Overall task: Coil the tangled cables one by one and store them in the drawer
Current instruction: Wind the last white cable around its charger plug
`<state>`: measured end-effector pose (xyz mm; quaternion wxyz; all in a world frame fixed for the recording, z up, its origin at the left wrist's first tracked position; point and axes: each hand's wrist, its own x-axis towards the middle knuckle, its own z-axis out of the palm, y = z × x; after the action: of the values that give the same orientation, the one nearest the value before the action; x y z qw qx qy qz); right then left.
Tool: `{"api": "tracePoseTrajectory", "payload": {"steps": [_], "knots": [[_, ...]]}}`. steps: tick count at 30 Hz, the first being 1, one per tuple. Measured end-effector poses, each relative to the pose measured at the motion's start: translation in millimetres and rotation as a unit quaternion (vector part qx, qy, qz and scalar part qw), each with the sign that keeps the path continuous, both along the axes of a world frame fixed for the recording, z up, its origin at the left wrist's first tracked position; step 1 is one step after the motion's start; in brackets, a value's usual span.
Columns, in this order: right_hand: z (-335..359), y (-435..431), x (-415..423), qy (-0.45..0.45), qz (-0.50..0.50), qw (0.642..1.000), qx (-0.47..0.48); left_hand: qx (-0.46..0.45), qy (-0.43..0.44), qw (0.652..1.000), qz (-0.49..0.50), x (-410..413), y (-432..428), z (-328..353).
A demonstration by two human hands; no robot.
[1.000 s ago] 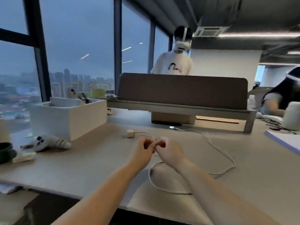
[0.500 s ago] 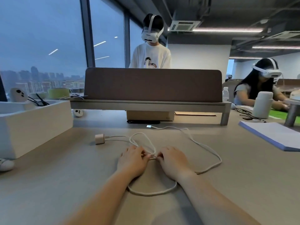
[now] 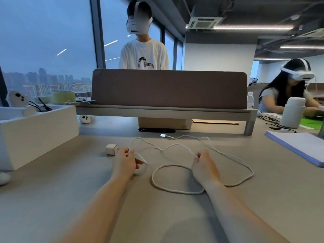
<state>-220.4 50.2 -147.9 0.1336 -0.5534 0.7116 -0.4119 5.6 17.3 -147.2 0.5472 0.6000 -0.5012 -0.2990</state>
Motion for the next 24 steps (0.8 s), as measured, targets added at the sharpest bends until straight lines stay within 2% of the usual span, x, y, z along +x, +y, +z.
{"api": "tracePoseTrajectory", "payload": {"steps": [4,6,9,11,12,14,15,17,19,22,24], "knots": [[-0.3,-2.0,-1.1,-0.025,0.008,0.998,-0.062,-0.020,-0.143,0.989,-0.041,-6.4,1.0,-6.6],[-0.6,-0.5,2.8,-0.006,0.062,0.995,-0.083,-0.030,-0.232,0.968,-0.094,-10.2,-1.7,-12.7],[-7.3,-2.3,11.2,0.128,0.160,0.978,-0.028,-0.041,-0.379,0.911,-0.157,-25.8,9.8,-12.6],[-9.6,-3.2,14.4,0.205,0.179,0.962,-0.022,-0.048,-0.450,0.872,-0.186,-36.6,20.5,-8.7],[-8.1,-3.1,14.4,0.188,0.178,0.965,-0.040,-0.047,-0.482,0.849,-0.212,-41.2,27.4,-5.6],[-2.3,-0.6,11.2,0.084,0.145,0.983,-0.072,-0.029,-0.548,0.792,-0.268,-46.4,30.8,-8.5],[-0.4,-0.5,8.5,0.047,0.115,0.990,-0.073,-0.013,-0.566,0.776,-0.278,-46.6,30.8,-9.2],[-0.5,-1.2,-1.7,0.041,0.069,0.996,-0.035,0.006,-0.567,0.782,-0.258,-46.6,27.4,-9.5],[1.2,2.4,-12.3,0.113,0.049,0.992,0.030,0.002,-0.563,0.803,-0.195,-43.5,23.6,-6.4],[13.1,15.3,-24.0,0.155,0.068,0.979,0.111,0.038,-0.560,0.822,-0.097,-31.9,14.1,-7.6],[15.5,18.8,-24.8,0.158,0.097,0.975,0.123,0.054,-0.549,0.832,-0.062,-29.2,12.4,-8.5]]}}
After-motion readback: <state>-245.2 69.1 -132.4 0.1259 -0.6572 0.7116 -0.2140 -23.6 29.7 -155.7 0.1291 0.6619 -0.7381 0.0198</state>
